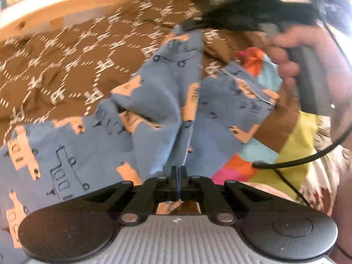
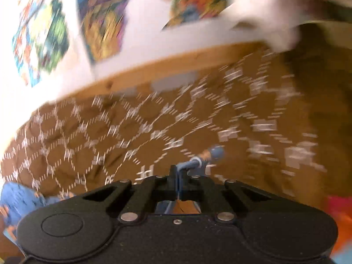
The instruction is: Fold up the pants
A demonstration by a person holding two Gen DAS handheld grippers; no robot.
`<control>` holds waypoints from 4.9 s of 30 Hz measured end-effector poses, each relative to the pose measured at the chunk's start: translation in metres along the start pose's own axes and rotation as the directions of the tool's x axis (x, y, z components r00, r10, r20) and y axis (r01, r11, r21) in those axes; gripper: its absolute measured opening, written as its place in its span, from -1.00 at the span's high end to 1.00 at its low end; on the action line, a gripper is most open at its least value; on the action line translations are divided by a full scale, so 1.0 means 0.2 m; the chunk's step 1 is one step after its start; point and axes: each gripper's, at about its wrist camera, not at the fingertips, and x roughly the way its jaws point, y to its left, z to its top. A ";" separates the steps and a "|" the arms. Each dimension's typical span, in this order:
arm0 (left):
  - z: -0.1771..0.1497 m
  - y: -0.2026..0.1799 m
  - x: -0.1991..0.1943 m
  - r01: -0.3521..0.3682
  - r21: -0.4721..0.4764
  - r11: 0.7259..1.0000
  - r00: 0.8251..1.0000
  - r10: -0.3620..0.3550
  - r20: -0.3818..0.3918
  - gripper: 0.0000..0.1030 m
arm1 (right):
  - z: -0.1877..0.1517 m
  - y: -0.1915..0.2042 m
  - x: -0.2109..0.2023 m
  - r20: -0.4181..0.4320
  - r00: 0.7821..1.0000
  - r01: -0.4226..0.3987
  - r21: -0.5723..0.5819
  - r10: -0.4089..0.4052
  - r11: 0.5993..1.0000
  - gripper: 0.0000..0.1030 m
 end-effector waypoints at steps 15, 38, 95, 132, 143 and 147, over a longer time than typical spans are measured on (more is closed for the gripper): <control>0.24 -0.02 0.00 0.215 0.196 0.957 0.972 -0.190 -0.139 0.44 | -0.55 -0.29 -0.40 -0.036 0.980 0.200 0.286 -0.197 0.937 0.34; 0.98 0.07 0.81 0.305 -0.240 0.922 0.904 -0.360 -0.230 0.48 | -0.63 -0.58 -0.38 0.142 0.988 -0.132 0.605 0.056 0.785 -0.02; 0.85 -0.23 0.55 0.149 0.213 0.966 0.979 -0.174 0.103 -0.61 | -0.60 -0.29 -0.46 0.085 0.880 0.452 0.157 -0.468 0.878 0.30; 0.68 -0.25 0.77 -0.270 0.294 0.917 0.961 0.238 0.140 -0.61 | -0.60 -0.19 -0.31 0.093 0.805 0.594 -0.123 -0.587 0.795 0.17; 0.39 0.07 0.26 -0.235 -0.038 0.971 0.943 0.237 0.235 -0.82 | -0.57 -0.03 -0.20 0.328 0.804 0.594 -0.435 -0.496 0.676 -0.28; 0.19 0.14 0.14 -0.313 -0.038 0.949 0.926 0.314 0.208 -0.82 | -0.51 -0.05 -0.03 0.330 0.830 0.556 -0.556 -0.450 0.618 -0.32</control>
